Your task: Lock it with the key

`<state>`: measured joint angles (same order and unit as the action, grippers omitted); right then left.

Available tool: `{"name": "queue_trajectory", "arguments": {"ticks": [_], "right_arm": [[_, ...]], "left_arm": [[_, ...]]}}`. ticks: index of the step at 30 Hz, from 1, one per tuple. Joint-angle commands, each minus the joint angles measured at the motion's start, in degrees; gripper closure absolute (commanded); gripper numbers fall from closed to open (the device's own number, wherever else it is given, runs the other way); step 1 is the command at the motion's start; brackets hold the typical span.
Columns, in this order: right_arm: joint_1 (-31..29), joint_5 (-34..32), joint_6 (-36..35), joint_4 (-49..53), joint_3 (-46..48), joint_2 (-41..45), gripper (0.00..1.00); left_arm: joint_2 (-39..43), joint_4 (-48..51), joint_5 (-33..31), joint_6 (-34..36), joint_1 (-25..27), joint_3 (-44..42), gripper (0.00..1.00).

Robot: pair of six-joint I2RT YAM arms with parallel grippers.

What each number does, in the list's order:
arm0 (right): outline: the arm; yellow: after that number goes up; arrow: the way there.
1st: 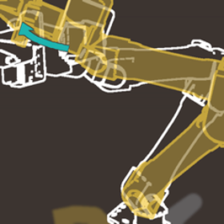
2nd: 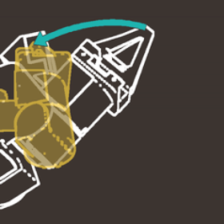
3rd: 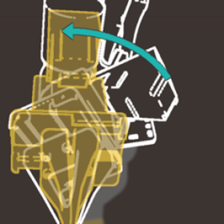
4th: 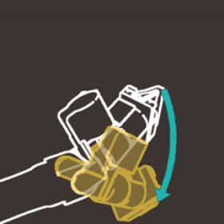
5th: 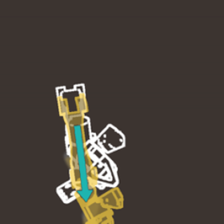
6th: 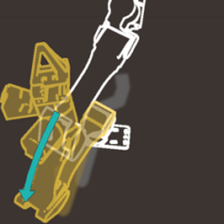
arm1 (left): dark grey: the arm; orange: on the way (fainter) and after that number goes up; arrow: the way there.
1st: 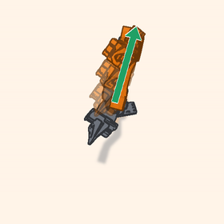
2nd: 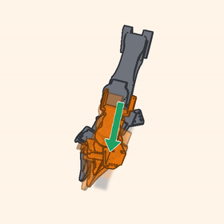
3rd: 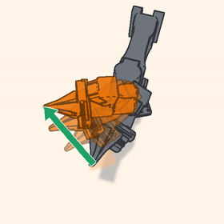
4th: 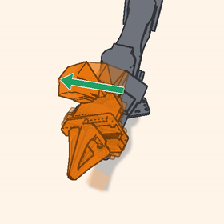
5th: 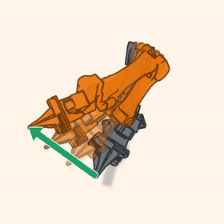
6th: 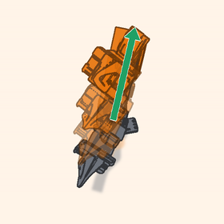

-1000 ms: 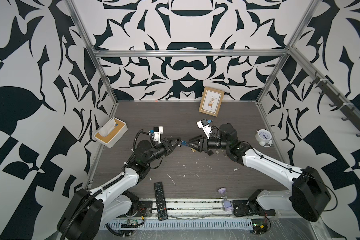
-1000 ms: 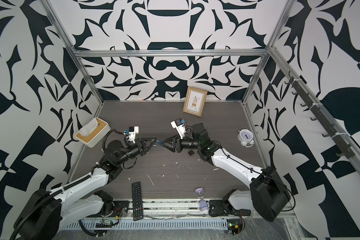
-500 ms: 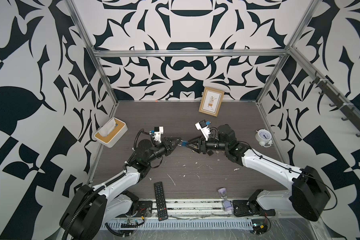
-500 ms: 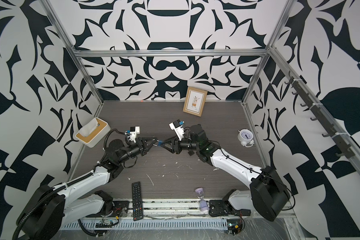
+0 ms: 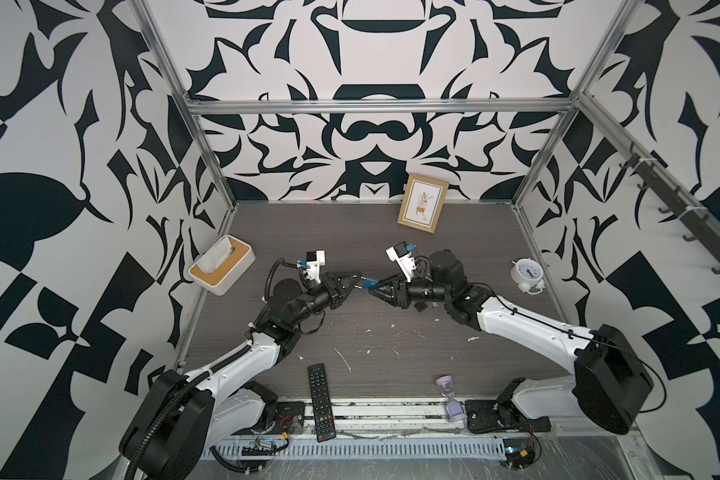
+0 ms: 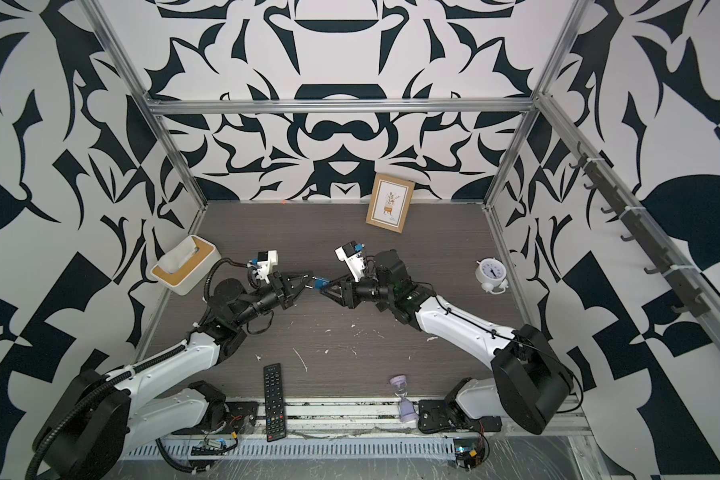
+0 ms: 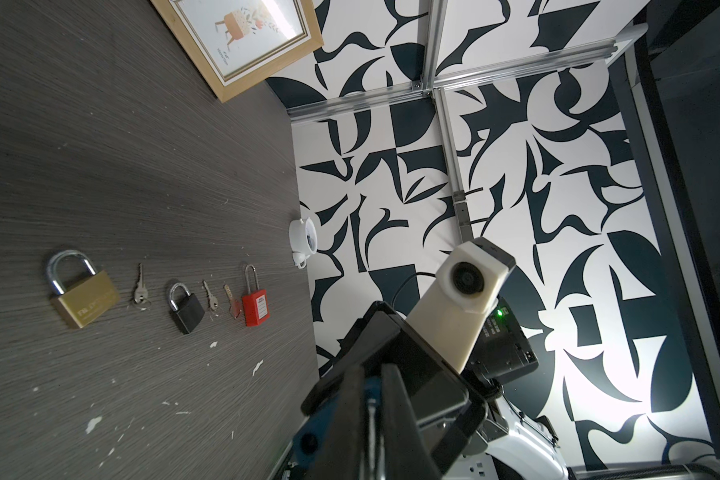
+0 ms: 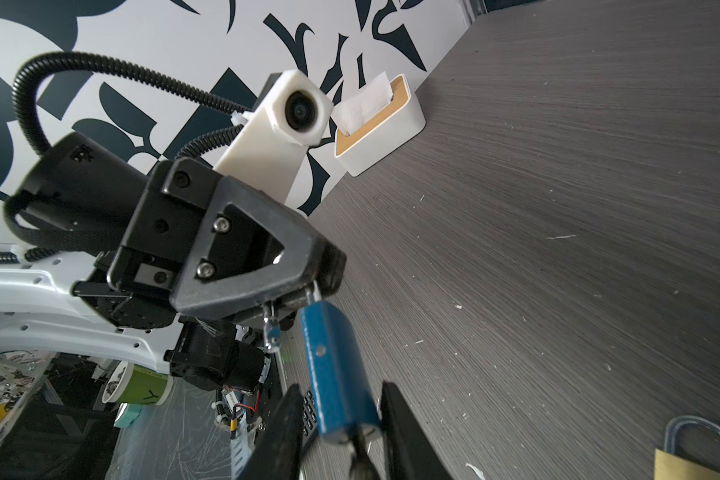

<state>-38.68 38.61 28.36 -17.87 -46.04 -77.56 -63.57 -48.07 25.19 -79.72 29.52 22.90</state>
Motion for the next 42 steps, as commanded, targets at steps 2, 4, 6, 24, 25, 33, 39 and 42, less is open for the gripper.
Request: {"name": "queue_trajectory", "arguments": {"ticks": [2,4,6,24,25,33,39,42], "right_arm": [[-0.2,-0.4,1.2,-3.0,-1.6,1.0,0.67],[-0.3,-0.7,1.1,-2.7,-1.6,1.5,0.67],[-0.3,-1.3,0.9,-2.3,-1.5,2.0,0.67],[0.0,-2.5,1.3,-1.4,-0.8,4.4,0.75],[-0.1,-2.4,1.7,-1.8,-0.6,4.6,0.76],[1.6,2.3,8.2,-6.7,0.1,5.1,0.97],[5.5,10.7,22.8,-12.3,-0.4,1.7,1.00],[7.8,16.2,32.7,-17.7,0.0,-0.3,1.00]], "left_arm": [[-0.5,-4.3,0.7,-0.8,-0.4,0.8,1.00],[-0.8,-4.7,0.7,-1.2,-0.4,0.6,1.00],[-1.2,-5.3,0.8,-1.3,-0.4,0.5,1.00],[-3.8,-9.9,1.2,-3.3,-0.7,-0.3,1.00],[-3.9,-9.8,1.3,-3.3,-0.8,-0.4,1.00],[-5.1,-10.4,2.2,-2.3,-0.9,-0.3,1.00],[-4.4,-7.7,5.2,1.8,-2.8,0.7,0.40],[-1.4,-4.3,7.1,4.9,-6.4,0.0,0.32]]}}
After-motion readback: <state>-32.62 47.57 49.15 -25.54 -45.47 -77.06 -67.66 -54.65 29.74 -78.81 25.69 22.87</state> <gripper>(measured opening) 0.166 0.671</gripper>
